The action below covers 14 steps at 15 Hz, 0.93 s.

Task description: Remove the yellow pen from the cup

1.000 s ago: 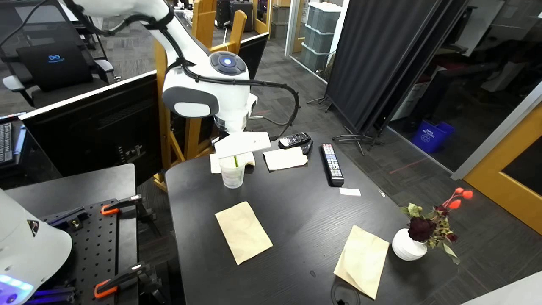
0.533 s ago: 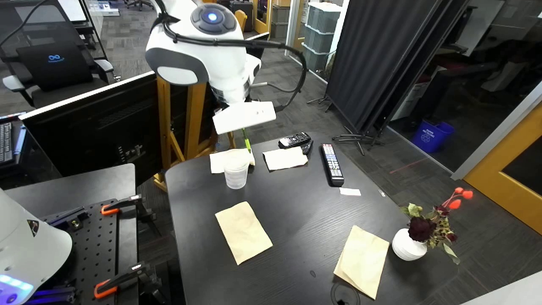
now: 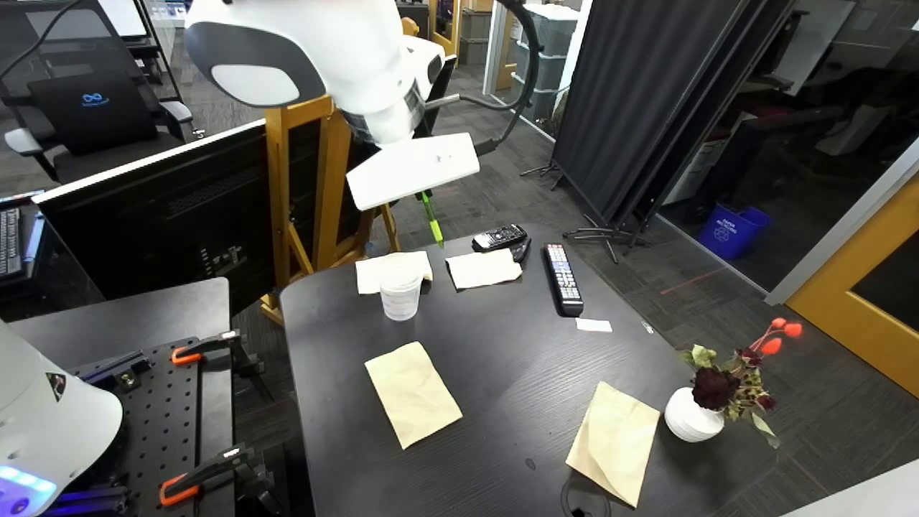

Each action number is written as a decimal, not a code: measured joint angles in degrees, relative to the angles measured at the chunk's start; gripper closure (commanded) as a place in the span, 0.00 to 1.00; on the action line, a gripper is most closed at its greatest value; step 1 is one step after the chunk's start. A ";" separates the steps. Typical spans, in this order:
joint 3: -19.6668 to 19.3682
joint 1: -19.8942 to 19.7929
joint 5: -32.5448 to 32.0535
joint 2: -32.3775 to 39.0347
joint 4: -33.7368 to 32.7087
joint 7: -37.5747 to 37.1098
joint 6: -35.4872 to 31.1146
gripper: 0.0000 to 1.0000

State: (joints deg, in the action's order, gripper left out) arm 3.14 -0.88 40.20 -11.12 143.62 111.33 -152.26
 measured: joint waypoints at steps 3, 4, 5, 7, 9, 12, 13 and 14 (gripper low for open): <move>-4.22 -0.05 -4.79 0.66 1.43 -0.26 0.00 0.97; -5.55 -0.22 -7.03 1.25 1.82 -0.77 -0.03 0.97; -6.75 -0.55 -9.62 2.12 2.03 -1.84 -0.06 0.97; -8.73 -1.71 -15.69 4.49 2.16 -5.43 -0.59 0.97; -10.06 -3.42 -23.01 7.32 2.16 -10.82 -1.45 0.97; -11.48 -5.78 -34.30 12.14 2.09 -20.25 -3.27 0.97; -11.92 -6.29 -37.44 13.75 2.02 -23.15 -3.82 0.97; -12.25 -6.74 -39.86 15.27 1.94 -25.54 -4.37 0.97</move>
State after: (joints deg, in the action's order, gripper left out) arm -9.12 -7.62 0.34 4.16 145.56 85.78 -156.63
